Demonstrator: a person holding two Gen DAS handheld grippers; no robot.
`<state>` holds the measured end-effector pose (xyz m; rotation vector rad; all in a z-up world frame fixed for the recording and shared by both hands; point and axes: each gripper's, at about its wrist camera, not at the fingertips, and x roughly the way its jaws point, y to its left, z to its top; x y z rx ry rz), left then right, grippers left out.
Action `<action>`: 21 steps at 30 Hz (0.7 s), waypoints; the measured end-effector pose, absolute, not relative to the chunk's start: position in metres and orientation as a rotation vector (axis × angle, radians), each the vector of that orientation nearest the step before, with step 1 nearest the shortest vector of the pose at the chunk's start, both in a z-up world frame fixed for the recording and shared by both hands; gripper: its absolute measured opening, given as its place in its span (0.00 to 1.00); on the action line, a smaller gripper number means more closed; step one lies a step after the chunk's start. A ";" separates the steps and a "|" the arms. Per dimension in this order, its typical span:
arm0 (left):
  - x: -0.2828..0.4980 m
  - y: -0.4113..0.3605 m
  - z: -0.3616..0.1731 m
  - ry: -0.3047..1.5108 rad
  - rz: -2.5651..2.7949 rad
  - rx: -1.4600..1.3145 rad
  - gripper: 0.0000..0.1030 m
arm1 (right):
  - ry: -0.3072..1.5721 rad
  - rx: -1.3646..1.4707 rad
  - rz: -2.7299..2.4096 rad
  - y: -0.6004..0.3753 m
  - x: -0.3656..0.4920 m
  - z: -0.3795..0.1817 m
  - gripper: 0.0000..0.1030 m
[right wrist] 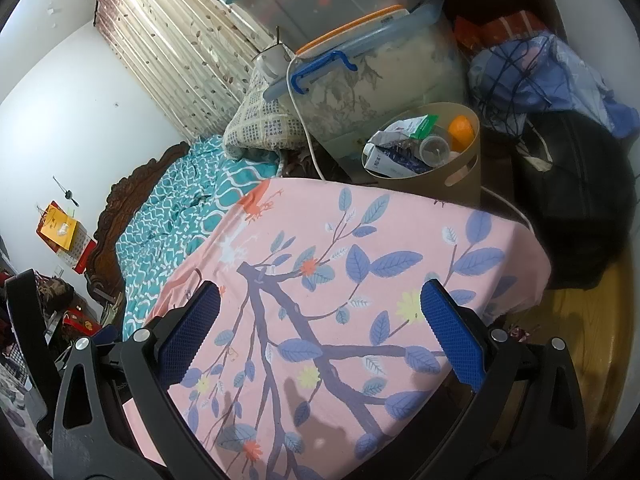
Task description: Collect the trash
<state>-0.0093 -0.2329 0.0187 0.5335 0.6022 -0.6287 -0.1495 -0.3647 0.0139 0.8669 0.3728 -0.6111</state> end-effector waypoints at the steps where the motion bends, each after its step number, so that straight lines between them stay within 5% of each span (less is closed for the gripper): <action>1: -0.009 -0.233 0.018 0.606 -0.630 0.533 0.92 | 0.374 0.867 -0.610 -0.365 -0.149 0.014 0.96; 21: 0.001 -0.231 0.008 0.649 -0.617 0.549 0.92 | 0.384 0.859 -0.610 -0.366 -0.147 0.011 0.96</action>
